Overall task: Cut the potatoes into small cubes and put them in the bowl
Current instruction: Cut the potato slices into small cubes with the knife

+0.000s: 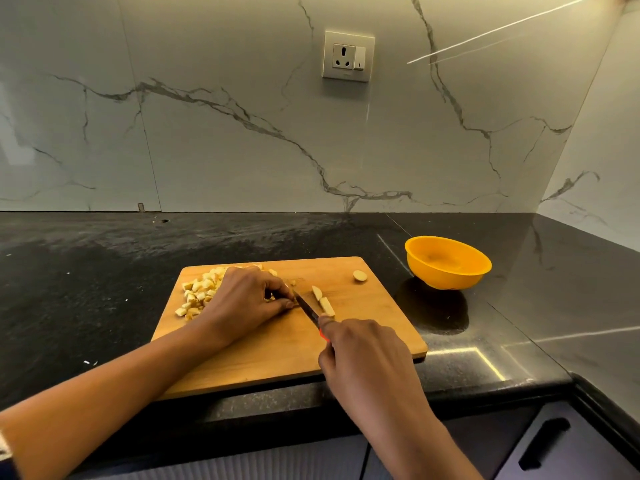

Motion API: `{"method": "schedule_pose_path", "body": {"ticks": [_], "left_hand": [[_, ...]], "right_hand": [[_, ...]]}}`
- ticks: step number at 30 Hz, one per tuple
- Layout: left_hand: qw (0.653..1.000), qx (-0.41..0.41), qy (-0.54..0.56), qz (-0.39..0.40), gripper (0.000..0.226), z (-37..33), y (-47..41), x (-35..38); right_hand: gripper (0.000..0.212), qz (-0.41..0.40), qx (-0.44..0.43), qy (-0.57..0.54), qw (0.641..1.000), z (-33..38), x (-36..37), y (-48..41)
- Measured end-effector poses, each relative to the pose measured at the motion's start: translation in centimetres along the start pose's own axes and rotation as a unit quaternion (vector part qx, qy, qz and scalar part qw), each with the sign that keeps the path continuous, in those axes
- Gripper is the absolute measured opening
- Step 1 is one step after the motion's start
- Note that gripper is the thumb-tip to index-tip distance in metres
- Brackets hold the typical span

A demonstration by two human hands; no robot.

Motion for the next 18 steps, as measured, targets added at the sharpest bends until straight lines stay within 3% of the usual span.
{"method": "schedule_pose_path", "body": {"ticks": [6, 14, 18], "left_hand": [[1.0, 0.011, -0.009, -0.001, 0.013, -0.1, 0.0, 0.0], [0.996, 0.003, -0.035, -0.082, 0.01, 0.3, 0.4, -1.8], [0.994, 0.017, -0.018, -0.111, 0.021, 0.8, 0.5, -2.7]], "right_hand": [[0.036, 0.057, -0.008, 0.025, 0.998, 0.7, 1.0, -0.7], [0.049, 0.02, -0.023, -0.009, 0.999, 0.0, -1.0, 2.8], [0.051, 0.016, -0.013, -0.025, 0.999, -0.5, -0.5, 2.2]]}}
Point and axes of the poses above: each hand's wrist, its own y-axis away from the middle knuckle, its own x-axis out of the palm, z = x × y, the point moved 8 cm from there along -y, towards the middle knuckle, and after that the axes turned 10 degrees about -x, right-handed, at the moved point
